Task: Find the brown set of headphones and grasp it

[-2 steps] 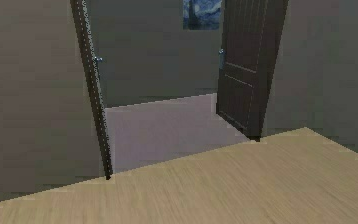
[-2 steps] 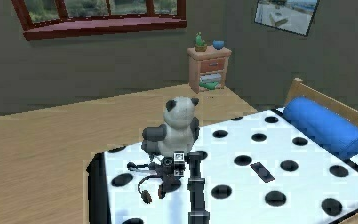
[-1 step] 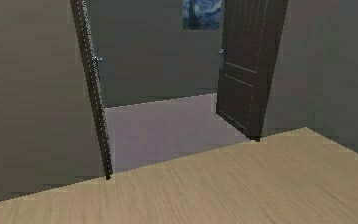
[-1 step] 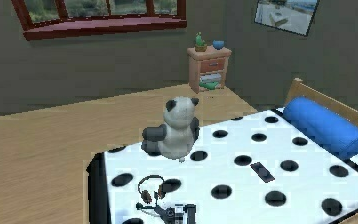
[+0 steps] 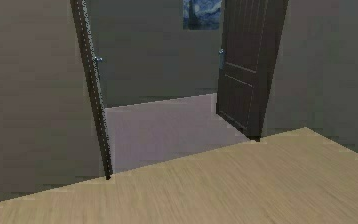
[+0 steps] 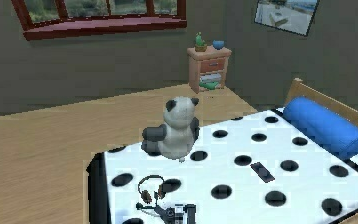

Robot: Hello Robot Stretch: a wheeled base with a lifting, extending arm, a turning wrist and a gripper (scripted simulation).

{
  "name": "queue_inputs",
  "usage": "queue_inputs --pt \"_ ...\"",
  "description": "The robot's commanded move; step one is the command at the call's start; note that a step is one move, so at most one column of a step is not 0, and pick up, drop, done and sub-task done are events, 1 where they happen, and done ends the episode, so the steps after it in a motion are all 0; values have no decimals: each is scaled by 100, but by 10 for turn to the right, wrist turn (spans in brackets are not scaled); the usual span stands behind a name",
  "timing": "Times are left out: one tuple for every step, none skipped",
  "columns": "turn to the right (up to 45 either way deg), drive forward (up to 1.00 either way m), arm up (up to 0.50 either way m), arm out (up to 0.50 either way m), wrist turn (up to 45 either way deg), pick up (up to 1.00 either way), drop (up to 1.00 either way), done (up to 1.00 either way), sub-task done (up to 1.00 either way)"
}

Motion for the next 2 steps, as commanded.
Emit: queue_inputs --pt "0 0 10 0 0 0 0 0 0" --pt "0 0 0 0 0 0 0 100 0"
